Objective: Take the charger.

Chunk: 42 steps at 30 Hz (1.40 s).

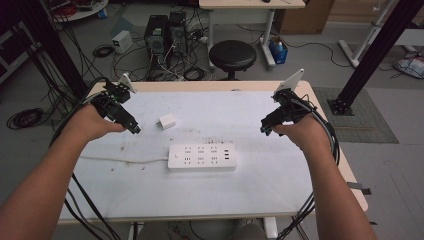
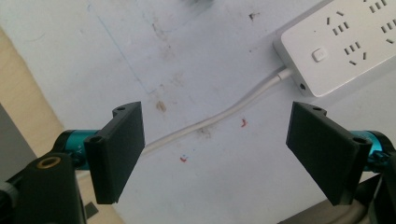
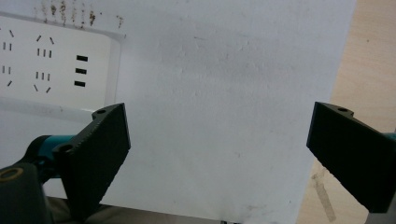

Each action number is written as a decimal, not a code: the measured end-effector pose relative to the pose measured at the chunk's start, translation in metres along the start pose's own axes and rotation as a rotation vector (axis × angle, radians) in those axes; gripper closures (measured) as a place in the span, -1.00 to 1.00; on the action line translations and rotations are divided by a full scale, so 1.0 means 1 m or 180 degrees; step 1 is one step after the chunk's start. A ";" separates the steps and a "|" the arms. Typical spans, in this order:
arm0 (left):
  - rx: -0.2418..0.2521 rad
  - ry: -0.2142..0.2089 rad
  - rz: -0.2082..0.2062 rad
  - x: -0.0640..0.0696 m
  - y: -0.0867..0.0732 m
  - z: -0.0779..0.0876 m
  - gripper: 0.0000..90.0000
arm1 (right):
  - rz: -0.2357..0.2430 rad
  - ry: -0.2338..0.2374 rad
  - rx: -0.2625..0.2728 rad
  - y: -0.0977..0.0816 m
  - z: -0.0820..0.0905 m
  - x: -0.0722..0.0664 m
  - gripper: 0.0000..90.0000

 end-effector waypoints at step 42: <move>0.0088 -0.0127 -0.0413 0.007 0.049 -0.056 -0.57 | 0.0147 -0.0047 0.0137 -0.012 0.013 -0.011 -0.88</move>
Point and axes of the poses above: each handheld gripper's, and its own axes: z roughly backward along the jaws, y roughly out of its top, x roughly to its right, the point moved 7 cm from there along -z, roughly forward along the jaws, and after that the axes turned 11 degrees about z, right-handed, at the moved point
